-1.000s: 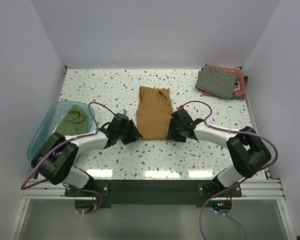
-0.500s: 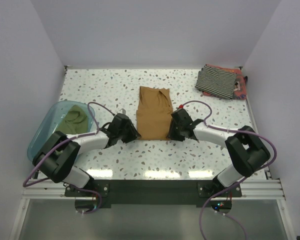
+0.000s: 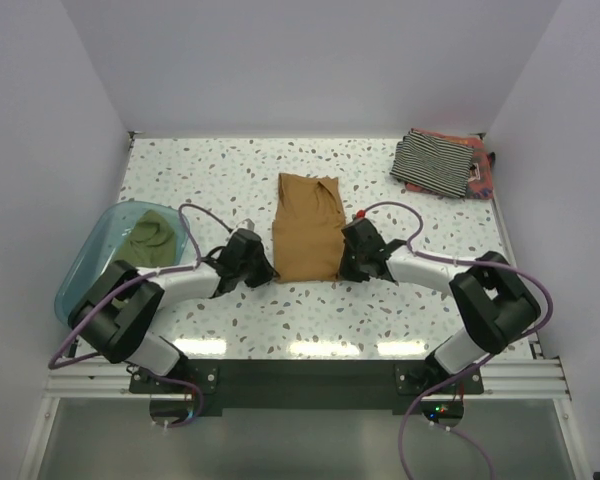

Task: Fold and stack the tank tops
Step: Fold the tank top

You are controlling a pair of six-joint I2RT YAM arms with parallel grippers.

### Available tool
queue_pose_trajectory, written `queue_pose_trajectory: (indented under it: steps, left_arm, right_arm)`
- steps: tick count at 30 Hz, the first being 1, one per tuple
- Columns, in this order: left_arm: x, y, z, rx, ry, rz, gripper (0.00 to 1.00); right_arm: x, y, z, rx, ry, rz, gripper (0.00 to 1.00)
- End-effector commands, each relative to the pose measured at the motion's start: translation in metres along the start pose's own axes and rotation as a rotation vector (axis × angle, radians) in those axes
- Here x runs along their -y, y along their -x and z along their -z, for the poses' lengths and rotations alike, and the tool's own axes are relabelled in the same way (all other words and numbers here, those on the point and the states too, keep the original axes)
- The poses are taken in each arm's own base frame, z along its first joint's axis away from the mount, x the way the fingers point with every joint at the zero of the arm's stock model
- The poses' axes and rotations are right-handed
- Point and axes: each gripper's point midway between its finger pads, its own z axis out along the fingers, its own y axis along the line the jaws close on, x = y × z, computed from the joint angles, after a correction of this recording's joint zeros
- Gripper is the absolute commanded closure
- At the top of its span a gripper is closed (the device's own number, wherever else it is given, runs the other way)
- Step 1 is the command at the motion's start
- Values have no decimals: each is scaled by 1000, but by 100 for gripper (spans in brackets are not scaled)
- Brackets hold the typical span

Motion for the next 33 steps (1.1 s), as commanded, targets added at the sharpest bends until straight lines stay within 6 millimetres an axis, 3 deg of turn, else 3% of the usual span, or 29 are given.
queue_pose_trajectory:
  steps: [1,3,5,6,8,9,11,12,14,15,21,22,26,27,29,30,32,33]
  left_arm:
    - [-38,-31,18,-70,111,-61,100]
    - [-36,-39,30,-76,93,-70,100]
    - [-47,-55,41,-101,117,-82,100]
    - [-40,-59,49,-98,88,-89,100]
    - [-50,-76,58,-129,108,-100,100]
    - [-41,-85,67,-136,77,-102,100]
    - [-51,-98,78,-161,108,-110,100]
    - [-43,-105,88,-166,75,-102,100]
    - [-40,-106,101,-163,67,-101,100]
    - [-28,-103,110,-145,21,-93,100]
    - [20,-61,139,-28,-39,-115,100]
    - [39,-50,146,0,-74,-115,100]
    - [72,-22,149,63,-101,-137,100]
    - [72,-9,142,77,-86,-136,100]
    - [90,8,141,84,-149,-118,100]
    - [85,25,134,108,-130,-108,100]
    - [103,50,133,149,-179,-100,100]
    - [98,66,122,167,-147,-98,100]
  right_arm:
    - [11,-21,14,-28,-20,67,100]
    - [13,-42,21,-52,-17,101,100]
    - [15,-58,32,-57,-6,101,100]
    - [10,-71,37,-64,10,132,100]
    - [8,-85,51,-57,38,120,100]
    - [7,-98,57,-68,41,149,100]
    - [4,-105,73,-51,77,119,100]
    - [5,-113,82,-56,81,136,100]
    - [1,-112,102,-37,120,102,100]
    - [-2,-112,108,-31,140,100,100]
    - [-27,-85,145,28,204,88,100]
    - [-31,-83,148,27,207,93,100]
    - [-50,-53,162,98,205,105,100]
    - [-50,-41,161,105,198,84,100]
    - [-56,-24,157,98,212,86,100]
    - [-57,-7,154,101,231,44,100]
    - [-57,11,142,91,225,54,100]
    - [-59,35,142,118,242,20,100]
